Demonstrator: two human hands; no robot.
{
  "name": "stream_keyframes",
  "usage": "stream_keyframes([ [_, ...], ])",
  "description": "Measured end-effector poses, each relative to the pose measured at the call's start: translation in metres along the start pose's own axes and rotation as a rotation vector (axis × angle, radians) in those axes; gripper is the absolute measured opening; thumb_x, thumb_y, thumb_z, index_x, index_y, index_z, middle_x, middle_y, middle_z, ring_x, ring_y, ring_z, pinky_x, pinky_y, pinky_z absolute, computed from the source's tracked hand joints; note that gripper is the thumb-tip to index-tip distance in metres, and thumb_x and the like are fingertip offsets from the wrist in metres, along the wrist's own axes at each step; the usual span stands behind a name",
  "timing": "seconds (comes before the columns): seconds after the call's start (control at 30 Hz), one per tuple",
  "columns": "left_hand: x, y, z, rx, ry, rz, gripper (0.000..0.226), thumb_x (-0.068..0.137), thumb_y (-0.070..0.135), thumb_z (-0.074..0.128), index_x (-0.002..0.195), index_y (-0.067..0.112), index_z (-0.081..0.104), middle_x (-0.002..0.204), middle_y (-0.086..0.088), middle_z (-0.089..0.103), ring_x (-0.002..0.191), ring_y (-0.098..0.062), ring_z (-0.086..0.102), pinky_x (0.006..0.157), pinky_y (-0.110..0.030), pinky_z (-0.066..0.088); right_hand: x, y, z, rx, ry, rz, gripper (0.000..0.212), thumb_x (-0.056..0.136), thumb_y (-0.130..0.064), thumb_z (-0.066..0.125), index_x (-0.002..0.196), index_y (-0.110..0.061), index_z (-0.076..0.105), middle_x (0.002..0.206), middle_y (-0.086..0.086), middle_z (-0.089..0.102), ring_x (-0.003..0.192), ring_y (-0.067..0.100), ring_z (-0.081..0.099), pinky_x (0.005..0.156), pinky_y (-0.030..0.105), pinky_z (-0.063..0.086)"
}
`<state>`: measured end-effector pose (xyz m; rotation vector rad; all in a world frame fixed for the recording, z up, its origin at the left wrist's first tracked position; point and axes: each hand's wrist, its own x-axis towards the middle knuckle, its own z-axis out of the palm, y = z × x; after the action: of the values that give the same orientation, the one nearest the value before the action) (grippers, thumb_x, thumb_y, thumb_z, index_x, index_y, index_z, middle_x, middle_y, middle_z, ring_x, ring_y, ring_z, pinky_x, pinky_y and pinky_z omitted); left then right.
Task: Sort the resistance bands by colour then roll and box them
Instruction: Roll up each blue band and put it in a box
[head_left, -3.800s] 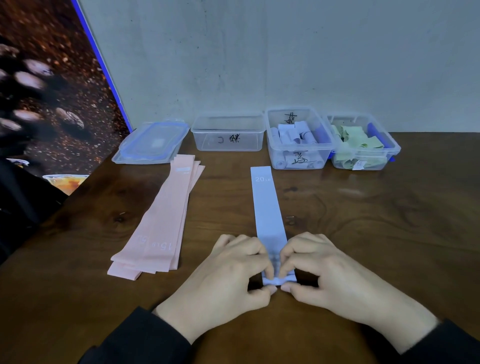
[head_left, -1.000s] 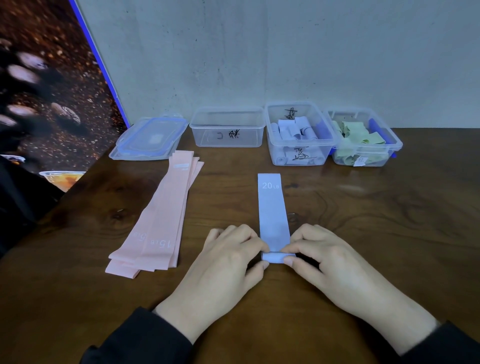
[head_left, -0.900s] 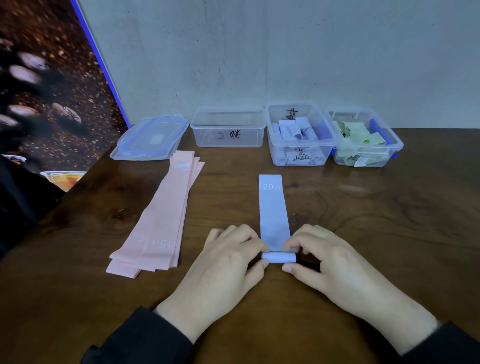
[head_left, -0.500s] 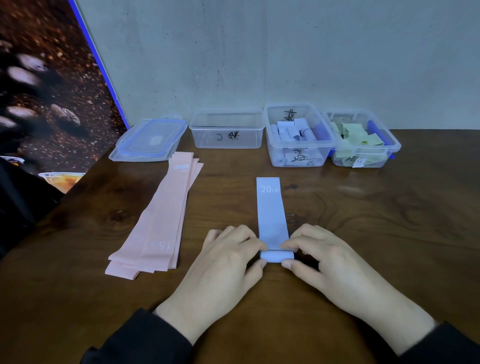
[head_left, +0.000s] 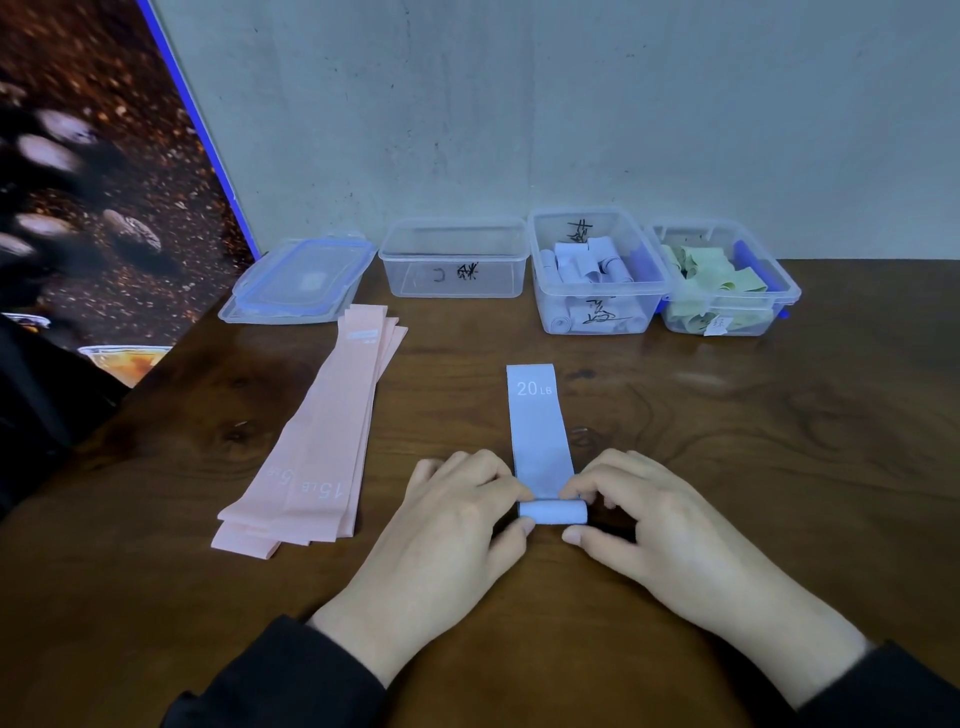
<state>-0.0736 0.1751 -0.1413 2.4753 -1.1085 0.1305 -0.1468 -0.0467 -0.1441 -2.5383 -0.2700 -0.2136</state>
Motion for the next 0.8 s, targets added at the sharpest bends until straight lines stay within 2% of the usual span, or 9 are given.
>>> stream_keyframes([
  [0.1, -0.0005, 0.0003, -0.0008, -0.011, -0.008, -0.010, 0.032, 0.097, 0.048, 0.045, 0.118, 0.033, 0.064, 0.110, 0.021, 0.051, 0.103, -0.002, 0.046, 0.099, -0.027, 0.036, 0.0006, 0.0006, 0.0005, -0.003, 0.000, -0.008, 0.008, 0.094, -0.040, 0.066, 0.102, -0.038, 0.066, 0.102, -0.023, 0.055, 0.102, 0.008, 0.055, 0.085, 0.021, 0.044],
  [0.2, -0.0006, 0.0000, -0.0011, -0.018, 0.004, -0.009, 0.023, 0.094, 0.043, 0.059, 0.115, 0.034, 0.062, 0.110, 0.022, 0.052, 0.104, -0.002, 0.046, 0.099, -0.027, 0.035, 0.0008, 0.0010, 0.0006, -0.011, -0.006, -0.016, 0.016, 0.098, -0.044, 0.058, 0.105, -0.035, 0.068, 0.103, -0.023, 0.055, 0.102, 0.008, 0.055, 0.087, 0.024, 0.046],
  [0.3, -0.0004, -0.0008, -0.0001, -0.010, 0.016, -0.009, 0.023, 0.095, 0.044, 0.054, 0.113, 0.034, 0.063, 0.108, 0.021, 0.051, 0.101, -0.001, 0.046, 0.097, -0.028, 0.036, 0.0005, 0.0010, 0.0012, -0.021, -0.008, -0.015, 0.023, 0.098, -0.046, 0.056, 0.112, -0.034, 0.069, 0.103, -0.023, 0.054, 0.103, 0.007, 0.054, 0.090, 0.020, 0.043],
  [0.37, -0.0006, -0.0010, 0.0002, -0.007, 0.020, -0.007, 0.029, 0.095, 0.047, 0.046, 0.114, 0.033, 0.063, 0.108, 0.021, 0.051, 0.101, -0.001, 0.045, 0.097, -0.027, 0.036, 0.0001, 0.0008, 0.0007, -0.007, 0.003, 0.001, 0.022, 0.094, -0.044, 0.063, 0.114, -0.035, 0.067, 0.102, -0.024, 0.054, 0.104, 0.005, 0.053, 0.091, 0.015, 0.040],
  [0.43, -0.0005, -0.0007, 0.0003, -0.007, 0.012, -0.009, 0.031, 0.095, 0.047, 0.044, 0.114, 0.033, 0.064, 0.109, 0.021, 0.052, 0.102, -0.001, 0.045, 0.097, -0.028, 0.037, -0.0004, 0.0003, -0.0001, 0.008, 0.003, 0.008, 0.017, 0.091, -0.039, 0.069, 0.108, -0.038, 0.065, 0.101, -0.025, 0.054, 0.104, 0.006, 0.053, 0.089, 0.013, 0.039],
  [0.5, -0.0004, -0.0006, 0.0003, -0.009, 0.007, -0.011, 0.035, 0.095, 0.049, 0.041, 0.115, 0.032, 0.064, 0.110, 0.021, 0.053, 0.103, -0.001, 0.046, 0.097, -0.028, 0.037, -0.0001, -0.0004, -0.0002, 0.007, 0.001, -0.002, 0.011, 0.093, -0.039, 0.067, 0.104, -0.038, 0.065, 0.101, -0.024, 0.054, 0.102, 0.008, 0.053, 0.088, 0.017, 0.041],
  [0.67, -0.0004, -0.0014, 0.0008, -0.008, -0.002, -0.012, 0.027, 0.095, 0.044, 0.056, 0.119, 0.034, 0.062, 0.116, 0.021, 0.055, 0.109, -0.001, 0.047, 0.101, -0.027, 0.033, 0.0014, -0.0002, 0.0008, -0.032, -0.020, -0.011, 0.028, 0.098, -0.051, 0.050, 0.111, -0.035, 0.069, 0.104, -0.023, 0.054, 0.102, 0.010, 0.054, 0.091, 0.021, 0.042],
  [0.8, 0.0003, -0.0018, 0.0017, -0.003, 0.008, -0.012, 0.023, 0.096, 0.040, 0.056, 0.117, 0.034, 0.064, 0.114, 0.021, 0.055, 0.107, -0.002, 0.047, 0.099, -0.029, 0.036, -0.0001, -0.0011, 0.0007, -0.011, -0.010, 0.009, 0.026, 0.092, -0.051, 0.060, 0.114, -0.037, 0.066, 0.105, -0.025, 0.053, 0.105, 0.005, 0.053, 0.090, 0.015, 0.040],
])
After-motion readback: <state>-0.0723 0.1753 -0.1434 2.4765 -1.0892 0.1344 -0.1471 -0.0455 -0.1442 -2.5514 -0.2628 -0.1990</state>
